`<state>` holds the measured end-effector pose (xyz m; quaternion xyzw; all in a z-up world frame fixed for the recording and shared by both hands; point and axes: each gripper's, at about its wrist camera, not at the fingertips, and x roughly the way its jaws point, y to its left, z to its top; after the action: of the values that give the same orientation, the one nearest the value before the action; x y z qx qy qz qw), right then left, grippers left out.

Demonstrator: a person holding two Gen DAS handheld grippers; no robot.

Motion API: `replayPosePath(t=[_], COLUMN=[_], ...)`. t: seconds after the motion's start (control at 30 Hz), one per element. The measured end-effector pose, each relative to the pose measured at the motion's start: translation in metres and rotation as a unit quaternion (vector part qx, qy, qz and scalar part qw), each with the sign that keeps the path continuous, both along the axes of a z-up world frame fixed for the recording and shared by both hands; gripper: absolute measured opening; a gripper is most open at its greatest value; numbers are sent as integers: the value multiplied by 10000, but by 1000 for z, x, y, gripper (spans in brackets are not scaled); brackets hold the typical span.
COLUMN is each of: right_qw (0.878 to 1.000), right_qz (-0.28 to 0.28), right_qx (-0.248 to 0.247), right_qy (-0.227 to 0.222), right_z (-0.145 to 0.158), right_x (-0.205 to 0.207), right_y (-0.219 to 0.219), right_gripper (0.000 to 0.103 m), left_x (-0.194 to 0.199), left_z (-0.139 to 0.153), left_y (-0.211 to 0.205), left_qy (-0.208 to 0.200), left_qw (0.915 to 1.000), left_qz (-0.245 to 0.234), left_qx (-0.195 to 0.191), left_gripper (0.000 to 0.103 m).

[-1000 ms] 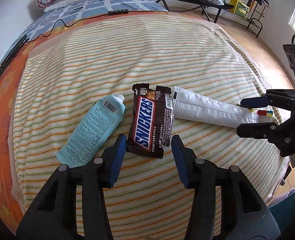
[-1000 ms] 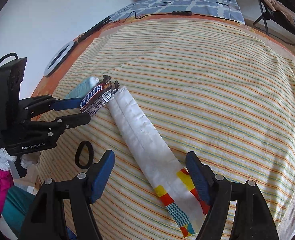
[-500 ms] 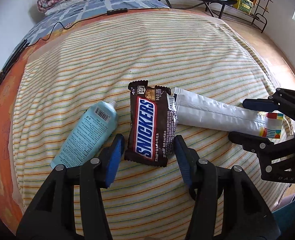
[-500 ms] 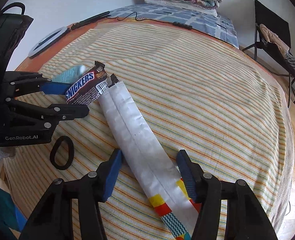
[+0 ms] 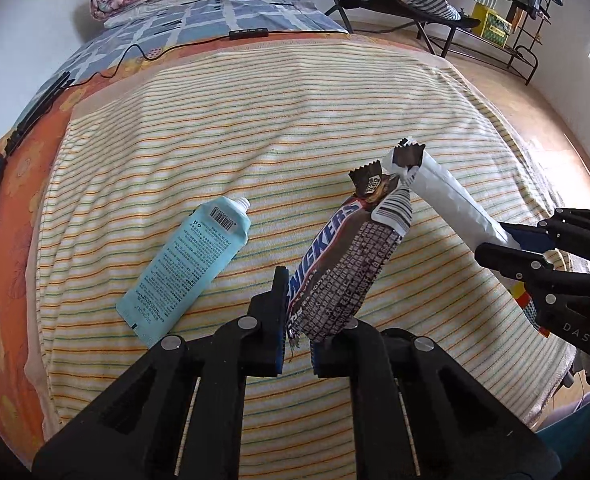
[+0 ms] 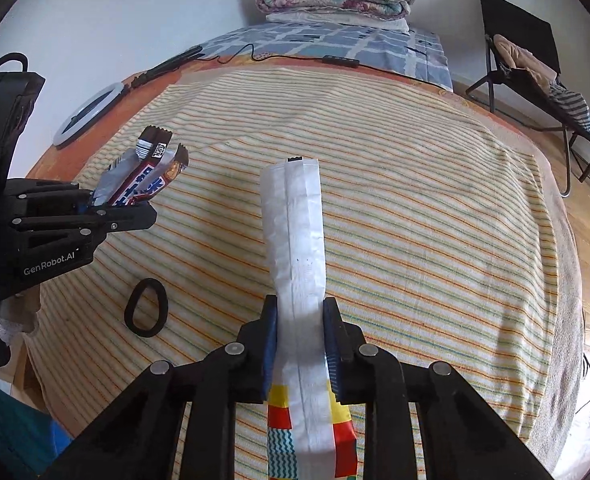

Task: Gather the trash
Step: 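Grasp the Snickers wrapper with the left tool while the right tool grasps the white strip, then carry the Snickers wrapper and white strip over the blue basket with both tools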

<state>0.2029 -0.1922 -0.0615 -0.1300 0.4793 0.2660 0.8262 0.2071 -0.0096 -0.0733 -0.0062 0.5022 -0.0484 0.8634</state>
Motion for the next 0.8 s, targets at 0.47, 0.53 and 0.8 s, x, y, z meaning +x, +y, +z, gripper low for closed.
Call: replayPosePath(t=[0.47,0.53,0.8], right_qw=[9987,9985,9973], right_qz=[-150,-122,-107], right_qx=[475,523,724], right_qy=[-119,-104,23], right_z=[44,48,54], right_x=[-54,-64,-107], right_y=[-11,-11,-18], right_gripper=[20,20,20], left_x=[-56,-68,-117], left_z=[44,49,62], left_y=[-1,-3,-7], left_qy=[-320,-372,-486], left_qw=[9994,9992,9987], left_qz=[-49,-60,-129], left_qx=[-139,-147,-74], left_gripper=[7,7,7])
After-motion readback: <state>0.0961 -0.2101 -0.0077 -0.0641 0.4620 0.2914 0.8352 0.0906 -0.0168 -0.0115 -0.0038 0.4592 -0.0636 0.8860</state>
